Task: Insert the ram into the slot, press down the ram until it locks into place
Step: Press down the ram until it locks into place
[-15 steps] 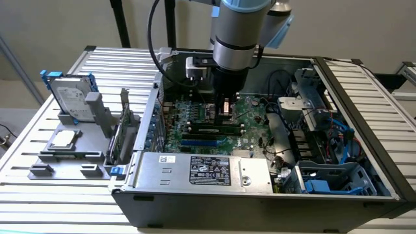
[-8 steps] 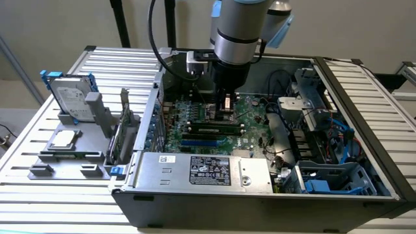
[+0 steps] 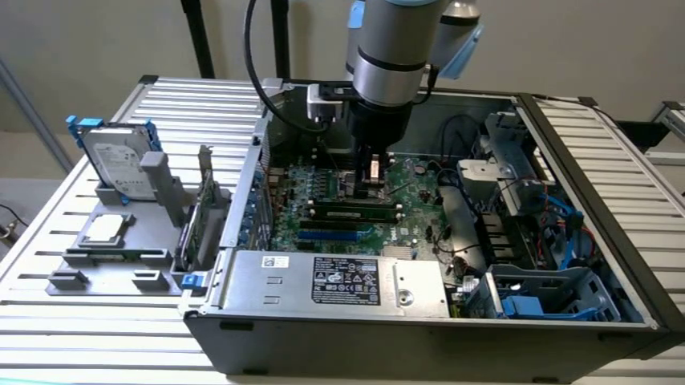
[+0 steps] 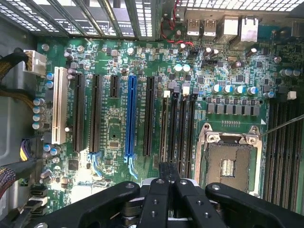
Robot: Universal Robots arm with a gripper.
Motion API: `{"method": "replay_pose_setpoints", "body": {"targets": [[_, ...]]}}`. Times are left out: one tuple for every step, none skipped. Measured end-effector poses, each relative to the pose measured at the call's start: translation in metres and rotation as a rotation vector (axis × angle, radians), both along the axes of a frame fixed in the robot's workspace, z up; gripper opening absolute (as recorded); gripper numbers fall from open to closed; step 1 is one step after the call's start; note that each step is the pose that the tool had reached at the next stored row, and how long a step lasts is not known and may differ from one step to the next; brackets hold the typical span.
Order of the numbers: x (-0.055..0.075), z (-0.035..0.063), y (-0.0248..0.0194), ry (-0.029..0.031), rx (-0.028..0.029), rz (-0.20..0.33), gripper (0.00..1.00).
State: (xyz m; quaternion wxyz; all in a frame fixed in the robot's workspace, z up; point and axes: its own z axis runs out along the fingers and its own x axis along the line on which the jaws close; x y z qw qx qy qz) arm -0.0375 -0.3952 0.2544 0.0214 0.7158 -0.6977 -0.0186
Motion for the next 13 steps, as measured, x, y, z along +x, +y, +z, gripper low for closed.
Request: {"method": "replay_pose_setpoints", "body": {"targets": [[0.0,0.0,0.0,0.0,0.0,0.0,0.1],[0.0,0.0,0.0,0.0001,0.0,0.0,0.1],[0.0,0.0,0.0,0.0,0.0,0.0,0.1],[0.0,0.0,0.0,0.0001,0.0,0.0,0.1],[0.0,0.0,0.0,0.0,0.0,0.0,0.1],[0.0,0.0,0.0,0.0,0.0,0.0,0.1],[0.0,0.0,0.0,0.0,0.0,0.0,0.1],[0.0,0.0,0.0,0.0,0.0,0.0,0.1],[0.0,0.0,0.0,0.0,0.0,0.0,0.1],[0.0,0.0,0.0,0.0,0.0,0.0,0.1],[0.0,0.0,0.0,0.0001,0.0,0.0,0.1],[0.0,0.0,0.0,0.0,0.0,0.0,0.1],[0.0,0.0,0.0,0.0,0.0,0.0,0.1]]}}
